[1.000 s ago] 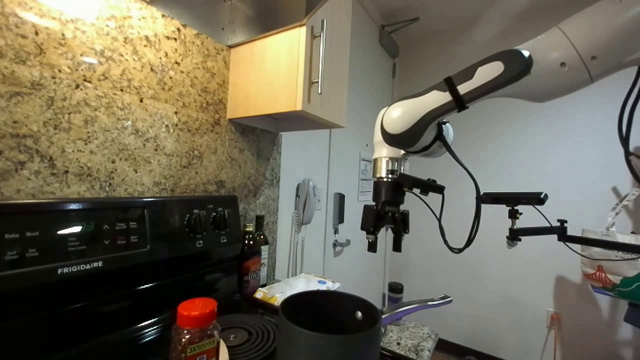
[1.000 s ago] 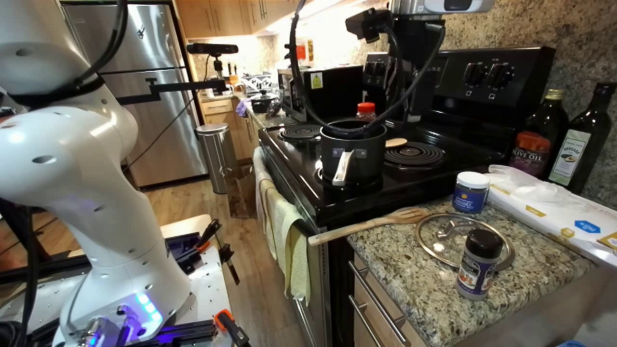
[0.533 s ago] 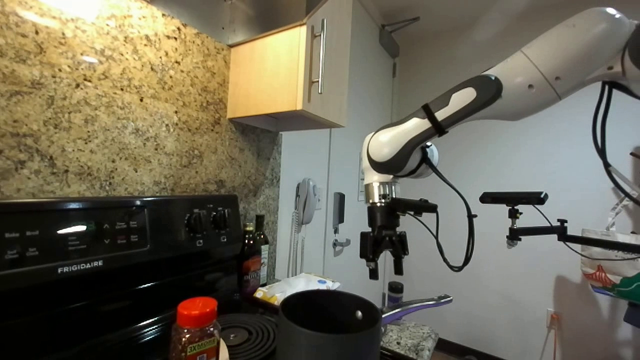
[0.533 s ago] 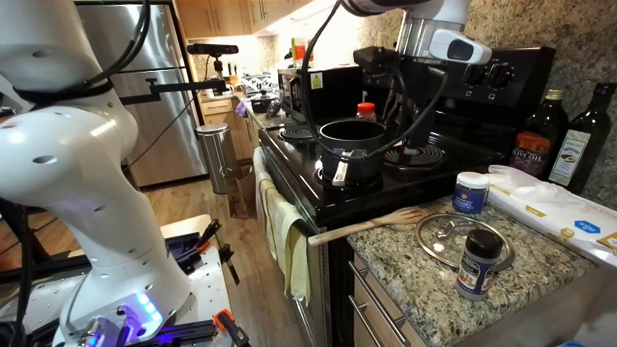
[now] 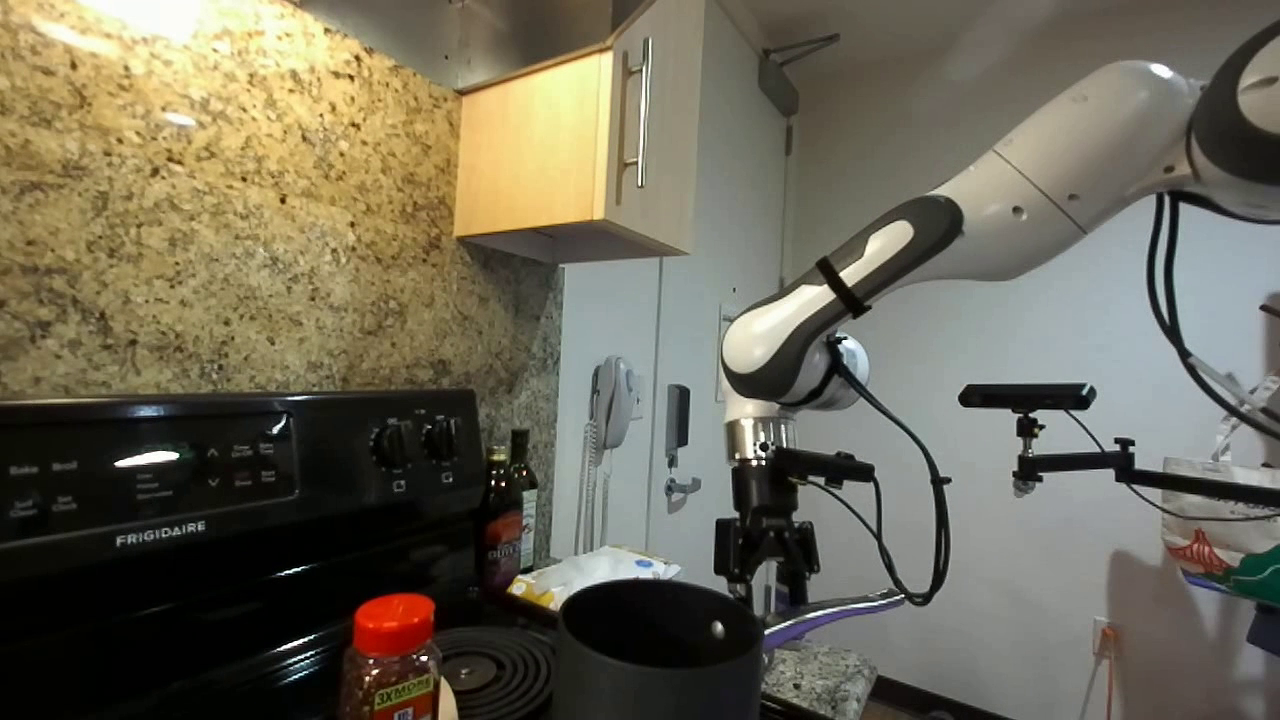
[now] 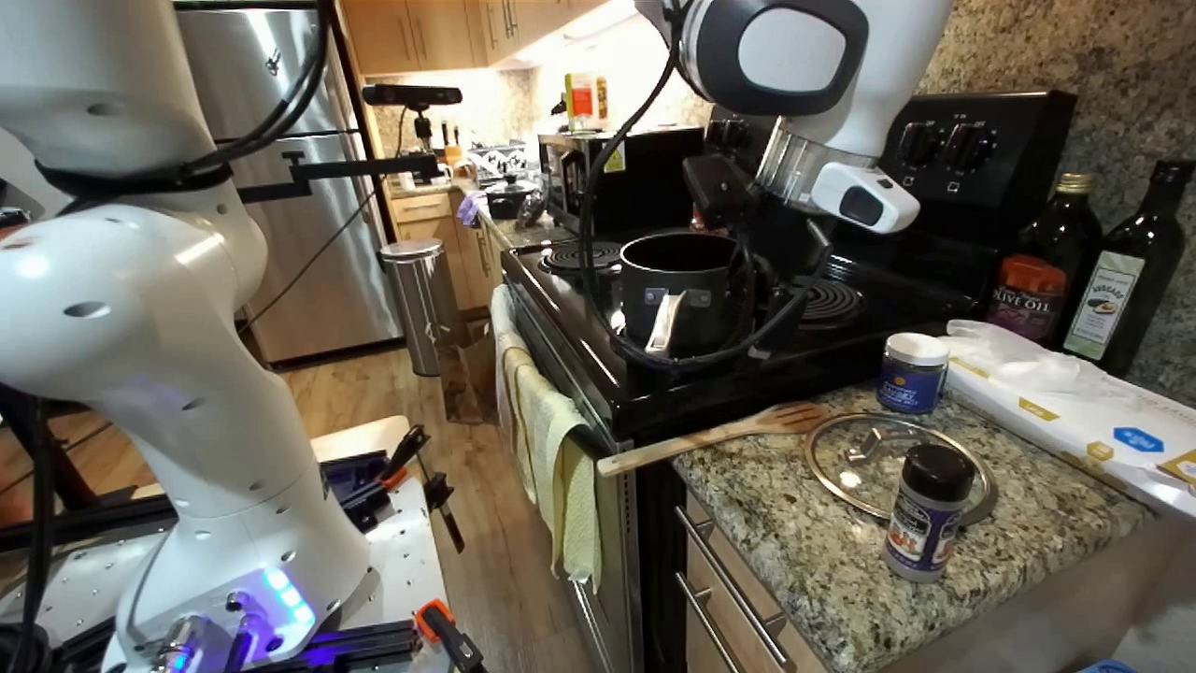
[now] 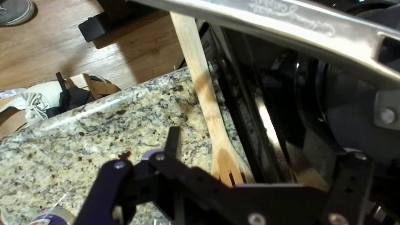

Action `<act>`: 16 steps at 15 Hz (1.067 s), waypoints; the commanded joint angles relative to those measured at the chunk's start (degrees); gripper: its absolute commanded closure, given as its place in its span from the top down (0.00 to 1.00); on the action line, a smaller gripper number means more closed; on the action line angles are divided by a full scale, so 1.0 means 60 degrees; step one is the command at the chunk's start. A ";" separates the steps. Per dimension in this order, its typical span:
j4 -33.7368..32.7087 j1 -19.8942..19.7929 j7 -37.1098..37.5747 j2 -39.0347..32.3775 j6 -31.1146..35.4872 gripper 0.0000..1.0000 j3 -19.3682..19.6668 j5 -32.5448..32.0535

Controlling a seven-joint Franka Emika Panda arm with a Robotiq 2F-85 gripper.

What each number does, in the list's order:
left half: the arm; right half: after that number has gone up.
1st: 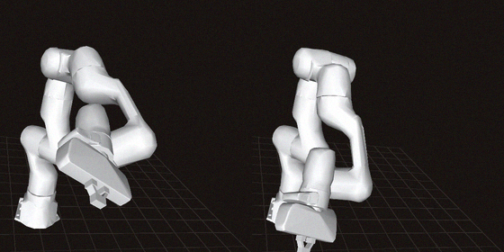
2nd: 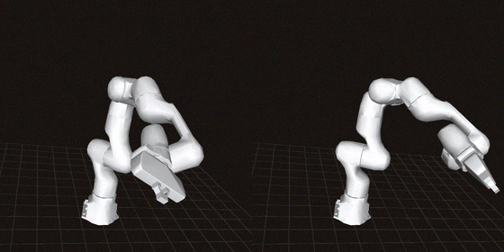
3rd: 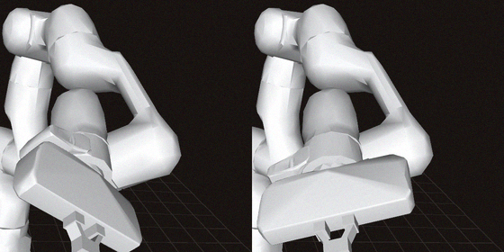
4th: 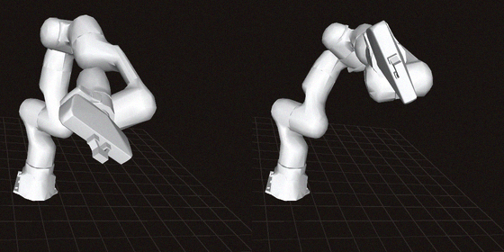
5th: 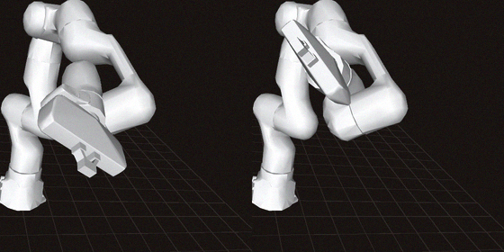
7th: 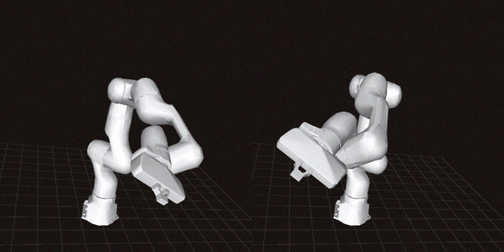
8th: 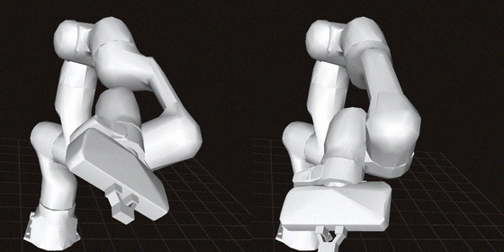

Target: Uncover the pot and put the wooden spoon in it

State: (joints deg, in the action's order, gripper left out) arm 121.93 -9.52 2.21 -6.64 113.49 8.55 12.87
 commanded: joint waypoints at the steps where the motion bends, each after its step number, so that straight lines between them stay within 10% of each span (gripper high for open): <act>1: 0.0473 -0.0075 -0.0438 -0.0022 0.0491 1.00 0.0009 0.0517; 16: 0.1196 0.0177 -0.0061 -0.0507 0.2588 1.00 -0.0195 -0.0071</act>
State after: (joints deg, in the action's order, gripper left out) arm 127.91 -9.14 1.66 -9.51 125.72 7.59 13.81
